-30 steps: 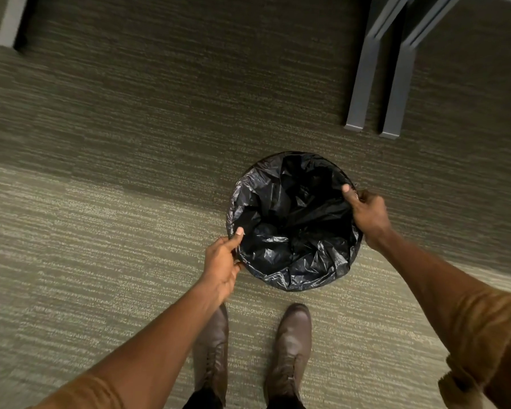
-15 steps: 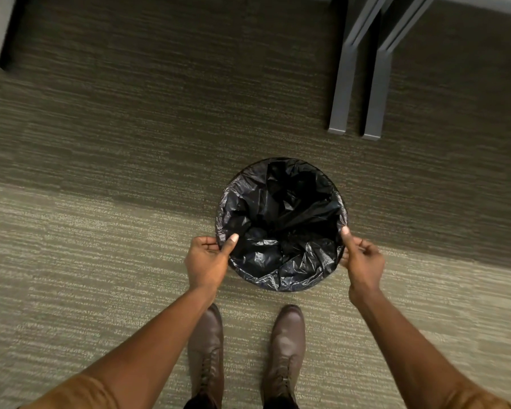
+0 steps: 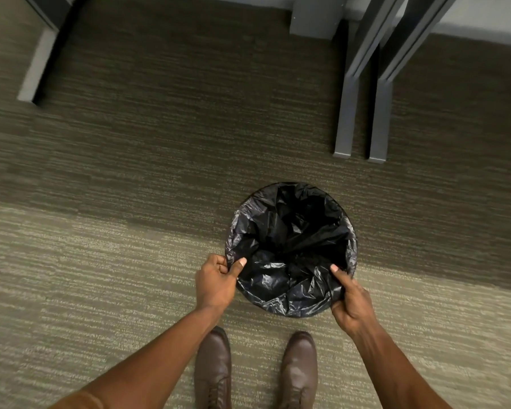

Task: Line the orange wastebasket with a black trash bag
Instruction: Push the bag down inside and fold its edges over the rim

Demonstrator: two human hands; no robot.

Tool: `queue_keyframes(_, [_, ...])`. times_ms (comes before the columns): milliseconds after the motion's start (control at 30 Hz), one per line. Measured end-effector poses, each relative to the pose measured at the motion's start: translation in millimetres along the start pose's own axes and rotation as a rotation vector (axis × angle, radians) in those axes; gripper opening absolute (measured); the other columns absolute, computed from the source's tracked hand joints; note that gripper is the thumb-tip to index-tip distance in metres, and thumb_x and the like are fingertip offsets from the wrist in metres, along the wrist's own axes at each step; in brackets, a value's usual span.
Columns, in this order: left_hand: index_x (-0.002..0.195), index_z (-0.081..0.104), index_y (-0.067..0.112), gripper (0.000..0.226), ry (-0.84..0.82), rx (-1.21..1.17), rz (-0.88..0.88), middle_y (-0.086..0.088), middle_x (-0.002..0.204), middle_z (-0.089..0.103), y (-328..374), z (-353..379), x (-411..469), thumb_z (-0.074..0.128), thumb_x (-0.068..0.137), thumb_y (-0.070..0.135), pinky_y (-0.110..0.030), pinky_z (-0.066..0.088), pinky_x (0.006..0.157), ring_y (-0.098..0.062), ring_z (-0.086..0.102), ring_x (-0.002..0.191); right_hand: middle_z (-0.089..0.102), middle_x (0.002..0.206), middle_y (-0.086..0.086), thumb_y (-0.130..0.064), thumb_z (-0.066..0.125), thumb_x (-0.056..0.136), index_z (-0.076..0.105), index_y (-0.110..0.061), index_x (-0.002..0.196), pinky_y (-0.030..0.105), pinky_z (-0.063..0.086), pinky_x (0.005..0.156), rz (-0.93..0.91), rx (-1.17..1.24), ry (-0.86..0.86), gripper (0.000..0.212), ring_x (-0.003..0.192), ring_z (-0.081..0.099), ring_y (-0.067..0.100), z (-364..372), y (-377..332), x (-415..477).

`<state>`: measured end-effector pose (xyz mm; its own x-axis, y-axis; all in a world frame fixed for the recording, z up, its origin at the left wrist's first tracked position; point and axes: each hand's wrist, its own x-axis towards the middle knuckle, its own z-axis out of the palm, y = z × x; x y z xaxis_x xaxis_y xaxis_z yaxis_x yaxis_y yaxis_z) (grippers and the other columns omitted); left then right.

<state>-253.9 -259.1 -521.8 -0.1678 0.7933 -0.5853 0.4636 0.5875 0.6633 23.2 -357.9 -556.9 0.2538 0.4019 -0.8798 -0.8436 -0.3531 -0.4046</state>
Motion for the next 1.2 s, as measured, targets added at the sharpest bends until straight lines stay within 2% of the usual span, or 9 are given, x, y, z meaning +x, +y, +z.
queue_keyframes(67, [0.091,0.063,0.007,0.032,-0.013,0.033,0.014,-0.005,0.075,0.066,1,-4,1,0.085,0.092,0.031,-0.036,0.051,0.059,-0.021,0.058,0.062,0.076,0.128,0.026,-0.012,0.090,0.079,0.068,0.007,0.133,0.050,0.059,0.104,-0.022,0.012,0.005,0.062,0.117,0.077,0.036,-4,-2,-4])
queue_keyframes(200, [0.092,0.065,0.009,0.033,-0.031,0.119,0.014,-0.001,0.076,0.067,8,-8,2,0.085,0.091,0.035,-0.028,0.049,0.057,-0.018,0.060,0.063,0.082,0.091,0.003,-0.035,0.096,0.067,0.073,-0.015,0.103,0.030,0.063,0.066,-0.176,-0.164,0.122,0.048,0.077,0.078,0.014,-5,-2,-27])
queue_keyframes(400, [0.105,0.064,0.011,0.034,-0.031,0.168,0.066,-0.002,0.087,0.071,16,-10,5,0.089,0.088,0.025,-0.035,0.062,0.067,-0.023,0.072,0.075,0.080,0.083,-0.004,-0.019,0.091,0.084,0.066,-0.013,0.120,0.032,0.063,0.067,-0.386,-0.474,0.256,0.044,0.081,0.078,0.016,-2,25,-45])
queue_keyframes(567, [0.106,0.064,0.008,0.035,-0.070,0.171,0.073,-0.002,0.081,0.066,15,-15,7,0.089,0.088,0.023,-0.030,0.055,0.063,-0.019,0.062,0.068,0.080,0.108,0.011,-0.010,0.084,0.091,0.062,-0.006,0.126,0.055,0.062,0.095,-0.468,-0.822,0.374,0.041,0.099,0.077,0.033,8,41,-40])
queue_keyframes(833, [0.100,0.065,0.006,0.034,-0.104,0.183,0.099,-0.010,0.081,0.071,25,-50,-5,0.090,0.087,0.026,-0.039,0.062,0.063,-0.030,0.071,0.069,0.079,0.113,0.010,-0.005,0.079,0.094,0.061,-0.005,0.133,0.058,0.064,0.090,-0.512,-0.922,0.343,0.044,0.098,0.077,0.032,38,26,-59])
queue_keyframes(933, [0.102,0.065,0.009,0.037,-0.092,0.178,0.103,-0.005,0.078,0.069,41,-67,-7,0.091,0.084,0.029,-0.028,0.056,0.058,-0.028,0.070,0.068,0.079,0.118,0.009,-0.004,0.078,0.094,0.059,-0.008,0.136,0.059,0.064,0.090,-0.492,-0.883,0.308,0.046,0.098,0.078,0.031,57,14,-69])
queue_keyframes(1000, [0.125,0.064,0.009,0.055,-0.097,0.166,0.120,-0.004,0.077,0.067,58,-77,-5,0.092,0.083,0.032,-0.020,0.049,0.055,-0.022,0.066,0.065,0.079,0.117,0.009,-0.003,0.077,0.095,0.061,-0.011,0.132,0.062,0.063,0.091,-0.491,-0.850,0.296,0.041,0.100,0.077,0.034,69,4,-74])
queue_keyframes(1100, [0.166,0.036,0.015,0.096,-0.119,0.160,0.188,0.004,0.075,0.058,89,-90,0,0.087,0.088,0.038,-0.015,0.050,0.052,-0.013,0.061,0.058,0.079,0.111,0.005,-0.005,0.078,0.095,0.064,-0.019,0.120,0.062,0.062,0.094,-0.490,-0.806,0.288,0.032,0.104,0.077,0.032,89,-14,-82])
queue_keyframes(1200, [0.170,0.029,0.027,0.087,-0.207,0.125,0.185,0.010,0.087,0.067,118,-95,9,0.076,0.098,0.040,-0.038,0.066,0.064,-0.019,0.079,0.065,0.078,0.111,0.001,-0.004,0.077,0.095,0.062,-0.022,0.116,0.061,0.062,0.096,-0.486,-0.758,0.283,0.031,0.107,0.076,0.031,106,-35,-81])
